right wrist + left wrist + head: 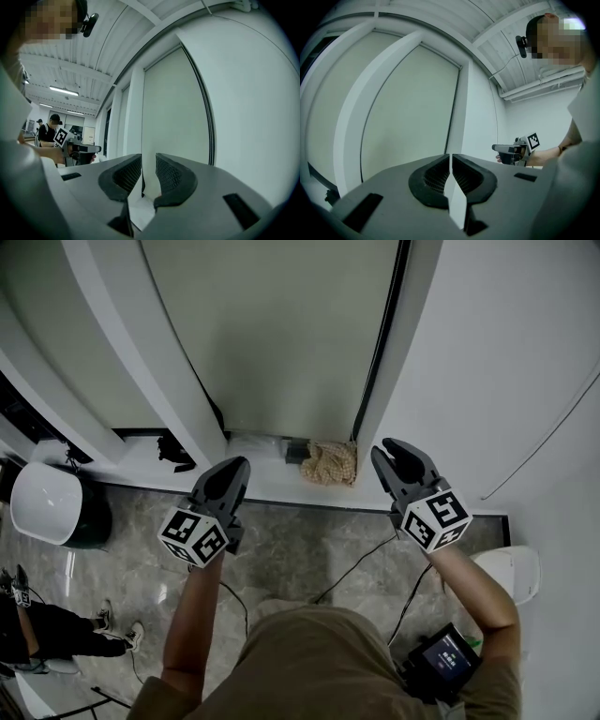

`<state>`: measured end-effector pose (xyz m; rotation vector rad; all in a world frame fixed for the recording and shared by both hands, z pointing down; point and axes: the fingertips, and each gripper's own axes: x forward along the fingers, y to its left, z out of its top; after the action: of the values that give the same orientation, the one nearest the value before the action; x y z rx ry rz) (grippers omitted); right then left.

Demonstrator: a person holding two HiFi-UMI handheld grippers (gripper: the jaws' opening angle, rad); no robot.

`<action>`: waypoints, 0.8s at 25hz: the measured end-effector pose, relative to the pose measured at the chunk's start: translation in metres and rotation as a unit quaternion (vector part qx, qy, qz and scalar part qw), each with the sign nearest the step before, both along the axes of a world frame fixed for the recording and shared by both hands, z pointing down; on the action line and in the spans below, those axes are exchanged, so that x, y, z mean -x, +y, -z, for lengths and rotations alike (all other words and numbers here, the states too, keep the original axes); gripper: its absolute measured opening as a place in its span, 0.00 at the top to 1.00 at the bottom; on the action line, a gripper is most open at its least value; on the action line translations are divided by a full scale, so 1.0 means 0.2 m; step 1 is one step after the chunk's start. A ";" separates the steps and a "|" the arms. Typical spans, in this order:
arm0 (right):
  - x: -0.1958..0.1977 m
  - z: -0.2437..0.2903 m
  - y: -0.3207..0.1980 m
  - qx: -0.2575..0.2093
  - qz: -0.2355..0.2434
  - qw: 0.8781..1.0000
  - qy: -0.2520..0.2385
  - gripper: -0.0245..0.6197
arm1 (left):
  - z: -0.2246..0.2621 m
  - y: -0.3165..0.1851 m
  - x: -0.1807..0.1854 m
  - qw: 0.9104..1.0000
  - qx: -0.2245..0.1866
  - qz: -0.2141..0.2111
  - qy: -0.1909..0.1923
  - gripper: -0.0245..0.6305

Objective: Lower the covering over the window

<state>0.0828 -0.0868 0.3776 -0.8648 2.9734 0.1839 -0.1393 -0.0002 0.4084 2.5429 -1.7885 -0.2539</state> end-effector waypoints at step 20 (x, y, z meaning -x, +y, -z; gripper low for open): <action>0.06 0.04 -0.15 0.007 -0.018 1.000 0.002 0.81 | 0.01 -0.15 0.09 1.000 0.007 -0.013 0.011 0.91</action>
<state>0.0705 -0.1169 0.3703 -0.9200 2.9677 0.1652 -0.1577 -0.0309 0.4069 2.5418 -1.7439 -0.2662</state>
